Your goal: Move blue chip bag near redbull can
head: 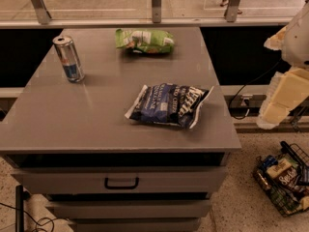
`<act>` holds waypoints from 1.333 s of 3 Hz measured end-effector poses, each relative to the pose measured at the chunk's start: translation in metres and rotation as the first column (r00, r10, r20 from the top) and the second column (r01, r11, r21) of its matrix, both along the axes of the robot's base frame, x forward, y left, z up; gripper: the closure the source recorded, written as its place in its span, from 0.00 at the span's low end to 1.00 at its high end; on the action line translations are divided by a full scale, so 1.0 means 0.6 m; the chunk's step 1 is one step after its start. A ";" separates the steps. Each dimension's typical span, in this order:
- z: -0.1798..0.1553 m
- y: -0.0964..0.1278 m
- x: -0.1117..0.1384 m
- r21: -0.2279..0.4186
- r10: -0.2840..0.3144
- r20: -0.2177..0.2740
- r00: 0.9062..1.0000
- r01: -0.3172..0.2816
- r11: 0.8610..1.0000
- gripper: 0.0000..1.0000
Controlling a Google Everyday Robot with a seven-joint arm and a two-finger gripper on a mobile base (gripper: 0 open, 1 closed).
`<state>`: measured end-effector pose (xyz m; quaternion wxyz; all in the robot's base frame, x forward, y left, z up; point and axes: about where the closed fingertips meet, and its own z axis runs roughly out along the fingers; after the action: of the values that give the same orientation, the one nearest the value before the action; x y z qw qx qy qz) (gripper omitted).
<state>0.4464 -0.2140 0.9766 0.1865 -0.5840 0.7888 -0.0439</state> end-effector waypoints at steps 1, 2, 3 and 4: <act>-0.016 0.007 0.036 0.101 -0.070 0.068 0.995 0.063 0.993 0.00; -0.023 0.022 0.070 0.226 -0.083 0.088 0.993 0.061 0.972 0.00; -0.042 0.057 0.093 0.356 -0.059 0.056 0.997 0.035 0.934 0.00; -0.064 0.105 0.106 0.425 -0.018 0.017 1.000 0.009 0.905 0.00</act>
Offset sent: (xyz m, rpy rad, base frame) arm 0.0736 0.0304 -0.0199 0.4392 -0.1134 -0.0697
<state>0.5097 -0.1510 0.9384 0.3168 -0.5234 0.7816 0.1218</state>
